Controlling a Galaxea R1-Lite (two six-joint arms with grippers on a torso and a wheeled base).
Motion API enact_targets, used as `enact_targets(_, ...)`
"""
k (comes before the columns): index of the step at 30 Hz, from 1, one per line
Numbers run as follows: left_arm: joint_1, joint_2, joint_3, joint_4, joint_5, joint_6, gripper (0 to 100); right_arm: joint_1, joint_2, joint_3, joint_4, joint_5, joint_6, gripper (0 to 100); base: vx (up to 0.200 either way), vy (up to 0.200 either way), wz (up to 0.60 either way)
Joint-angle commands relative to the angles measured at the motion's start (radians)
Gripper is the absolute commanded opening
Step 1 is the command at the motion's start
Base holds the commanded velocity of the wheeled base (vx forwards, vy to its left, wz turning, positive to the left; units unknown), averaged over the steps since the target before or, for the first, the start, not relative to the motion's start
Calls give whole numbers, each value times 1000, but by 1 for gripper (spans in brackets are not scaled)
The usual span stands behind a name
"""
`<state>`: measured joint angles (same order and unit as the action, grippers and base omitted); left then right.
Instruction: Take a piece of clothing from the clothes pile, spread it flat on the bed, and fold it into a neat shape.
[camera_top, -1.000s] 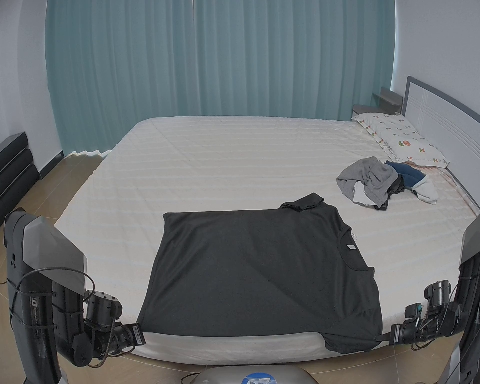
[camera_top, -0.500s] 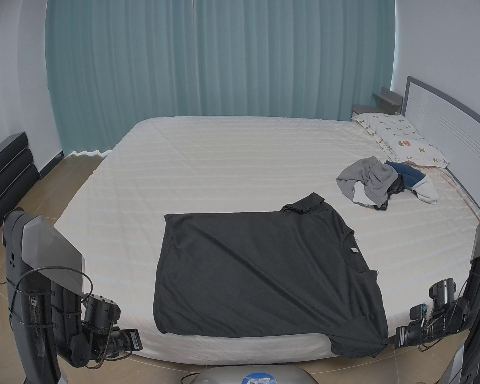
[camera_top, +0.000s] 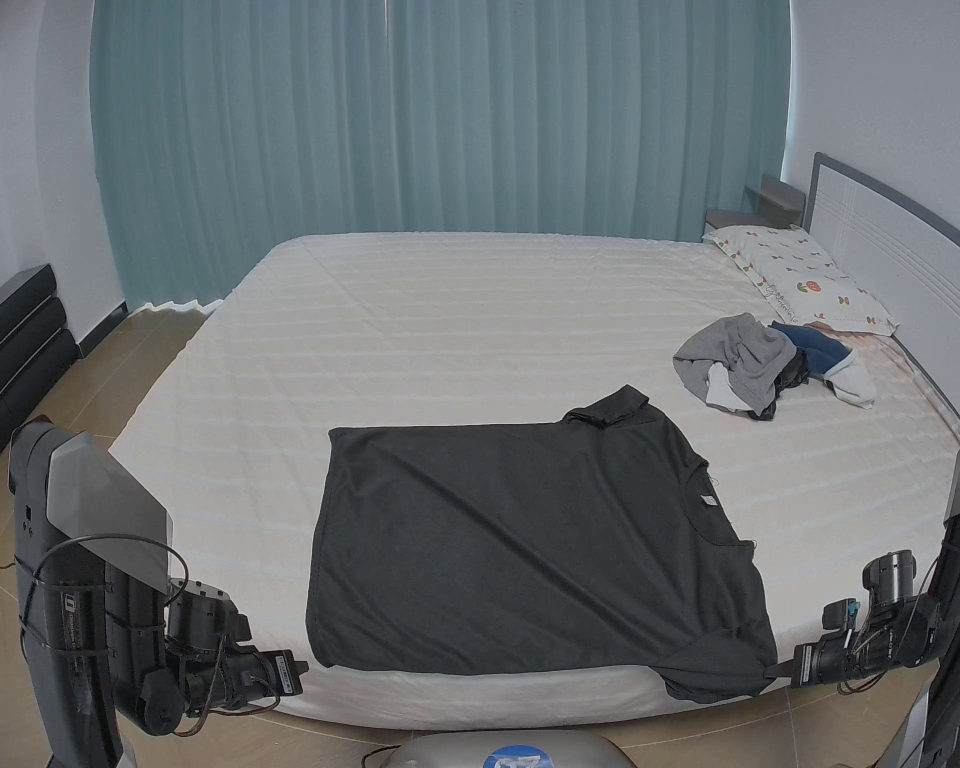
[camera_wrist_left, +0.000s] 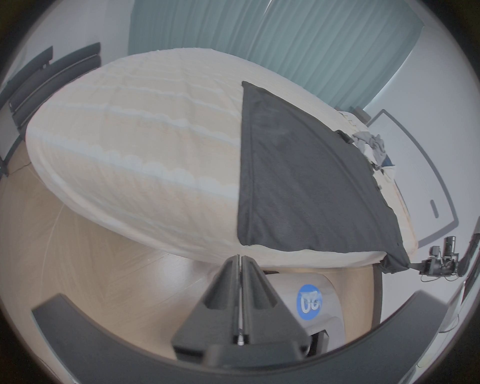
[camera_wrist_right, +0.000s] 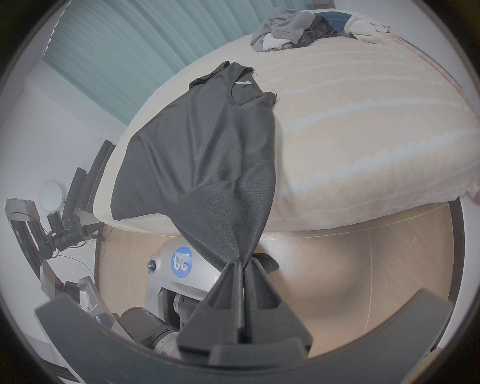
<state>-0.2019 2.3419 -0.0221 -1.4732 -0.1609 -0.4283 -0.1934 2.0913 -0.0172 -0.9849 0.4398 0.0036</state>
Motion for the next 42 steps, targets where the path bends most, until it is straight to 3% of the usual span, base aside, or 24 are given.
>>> enact_targets(1,-14,50,-9,-50,-3,5,100,-3,1,16,-23,5,3,0,0,0,0)
enact_targets(14,-103,135,-91,-95,9,65,100,-8,13,16,-100,42,50,0,0,0,0)
enact_targets(25,-79,166,-110,-95,9,132,100,-4,12,16,-101,57,55,0,0,0,0)
enact_targets(40,-79,178,-150,-95,11,132,100,-6,7,16,-101,57,56,0,0,0,0)
enact_targets(41,-79,178,-147,-95,11,131,0,-6,7,16,-101,57,55,0,0,0,0)
enact_targets(42,-79,178,-144,-95,11,131,0,-6,7,16,-101,57,55,0,0,0,0)
